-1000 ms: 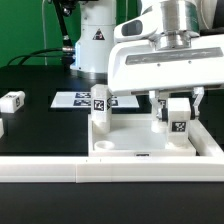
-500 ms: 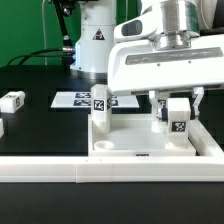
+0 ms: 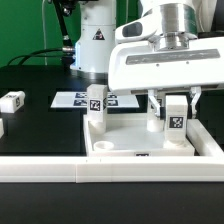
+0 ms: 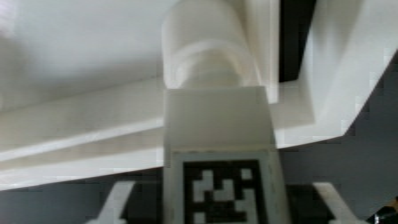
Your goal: Assemble square table
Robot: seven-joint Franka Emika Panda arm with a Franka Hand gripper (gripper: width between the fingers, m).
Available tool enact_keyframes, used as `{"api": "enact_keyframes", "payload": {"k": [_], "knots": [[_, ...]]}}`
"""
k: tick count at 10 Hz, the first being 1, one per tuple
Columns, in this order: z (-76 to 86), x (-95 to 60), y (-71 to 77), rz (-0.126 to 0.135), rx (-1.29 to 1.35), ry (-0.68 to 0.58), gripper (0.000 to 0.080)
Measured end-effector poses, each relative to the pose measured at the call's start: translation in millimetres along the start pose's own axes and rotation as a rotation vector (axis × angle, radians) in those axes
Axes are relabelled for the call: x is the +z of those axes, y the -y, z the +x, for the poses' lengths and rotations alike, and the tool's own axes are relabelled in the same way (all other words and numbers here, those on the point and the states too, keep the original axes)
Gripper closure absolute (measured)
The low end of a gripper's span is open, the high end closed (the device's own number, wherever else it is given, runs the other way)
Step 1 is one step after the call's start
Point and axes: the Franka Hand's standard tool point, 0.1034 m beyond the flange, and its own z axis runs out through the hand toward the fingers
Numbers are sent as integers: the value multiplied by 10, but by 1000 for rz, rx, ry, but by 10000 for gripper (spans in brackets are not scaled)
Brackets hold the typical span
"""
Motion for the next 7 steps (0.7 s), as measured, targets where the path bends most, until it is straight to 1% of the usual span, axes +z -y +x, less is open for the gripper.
{"api": "enact_keyframes", "payload": {"k": [1, 3, 4, 5, 6, 7], "knots": [[-70, 22, 31, 8, 1, 34, 509], [-88, 35, 41, 13, 2, 57, 509], [-93, 37, 41, 14, 2, 59, 338], [-95, 38, 41, 14, 2, 61, 338], [-97, 38, 40, 14, 2, 61, 195], [-98, 39, 40, 14, 2, 61, 164]]}}
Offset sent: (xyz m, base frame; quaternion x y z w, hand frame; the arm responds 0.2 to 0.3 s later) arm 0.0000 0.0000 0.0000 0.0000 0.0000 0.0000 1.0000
